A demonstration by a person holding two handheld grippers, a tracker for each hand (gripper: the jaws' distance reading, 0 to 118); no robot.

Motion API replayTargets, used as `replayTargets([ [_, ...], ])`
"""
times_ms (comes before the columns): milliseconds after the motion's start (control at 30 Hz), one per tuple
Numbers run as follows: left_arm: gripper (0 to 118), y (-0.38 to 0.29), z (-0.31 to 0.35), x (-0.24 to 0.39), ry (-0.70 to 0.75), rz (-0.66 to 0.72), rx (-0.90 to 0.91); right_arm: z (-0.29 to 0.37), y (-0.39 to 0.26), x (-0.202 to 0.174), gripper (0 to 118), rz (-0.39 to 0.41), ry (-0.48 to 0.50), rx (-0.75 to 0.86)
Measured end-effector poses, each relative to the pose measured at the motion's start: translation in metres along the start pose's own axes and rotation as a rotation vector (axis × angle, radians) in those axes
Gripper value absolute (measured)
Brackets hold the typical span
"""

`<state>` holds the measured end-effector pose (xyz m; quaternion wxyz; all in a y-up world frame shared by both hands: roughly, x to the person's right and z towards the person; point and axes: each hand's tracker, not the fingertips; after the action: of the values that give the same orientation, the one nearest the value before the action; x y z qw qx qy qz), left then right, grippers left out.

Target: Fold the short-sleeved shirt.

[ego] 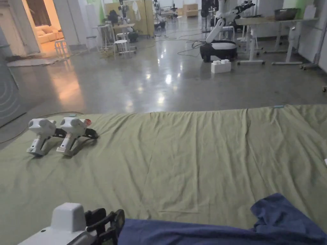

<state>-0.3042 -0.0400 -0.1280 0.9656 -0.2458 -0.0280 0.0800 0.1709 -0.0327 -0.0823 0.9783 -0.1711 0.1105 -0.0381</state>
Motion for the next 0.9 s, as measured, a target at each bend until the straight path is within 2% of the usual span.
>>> replayTargets([
  [67, 51, -0.008, -0.048, -0.021, 0.063, 0.026, -0.101, -0.007, -0.010, 0.008, 0, -0.039, 0.002, -0.040],
  [133, 60, -0.015, -0.098, -0.046, 0.065, 0.087, -0.196, -0.013, -0.020, 0.017, 0, -0.067, -0.016, -0.088],
  [233, 60, -0.032, -0.165, -0.078, 0.093, 0.280, -0.295, -0.022, -0.031, 0.027, 0, -0.077, -0.045, -0.146],
  [367, 59, -0.050, -0.214, -0.085, 0.204, 0.191, -0.353, -0.023, -0.041, 0.040, 0, -0.051, -0.083, -0.196],
  [400, 55, -0.050, -0.221, -0.085, 0.208, 0.161, -0.358, -0.021, -0.040, 0.040, 0, -0.053, -0.091, -0.202],
  [467, 28, -0.054, -0.231, -0.082, 0.207, 0.150, -0.409, -0.022, -0.044, 0.047, 0, -0.070, -0.106, -0.222],
  [500, 25, -0.057, -0.237, -0.081, 0.224, 0.135, -0.449, -0.024, -0.046, 0.050, 0, -0.080, -0.110, -0.238],
  [633, 18, -0.057, -0.236, -0.069, 0.224, 0.080, -0.427, -0.029, -0.052, 0.055, 0, -0.090, -0.120, -0.252],
  [700, 5, -0.059, -0.241, -0.066, 0.215, 0.073, -0.444, -0.040, -0.052, 0.060, 0, -0.107, -0.102, -0.268],
  [833, 5, -0.059, -0.250, -0.069, 0.225, 0.062, -0.493, -0.094, -0.037, 0.080, 1, -0.066, -0.082, -0.324],
  [867, 5, -0.057, -0.251, -0.070, 0.220, 0.063, -0.506, -0.118, -0.031, 0.090, 8, -0.062, -0.086, -0.387],
  [900, 5, -0.056, -0.252, -0.072, 0.214, 0.069, -0.517, -0.144, -0.027, 0.102, 37, -0.082, -0.084, -0.431],
])
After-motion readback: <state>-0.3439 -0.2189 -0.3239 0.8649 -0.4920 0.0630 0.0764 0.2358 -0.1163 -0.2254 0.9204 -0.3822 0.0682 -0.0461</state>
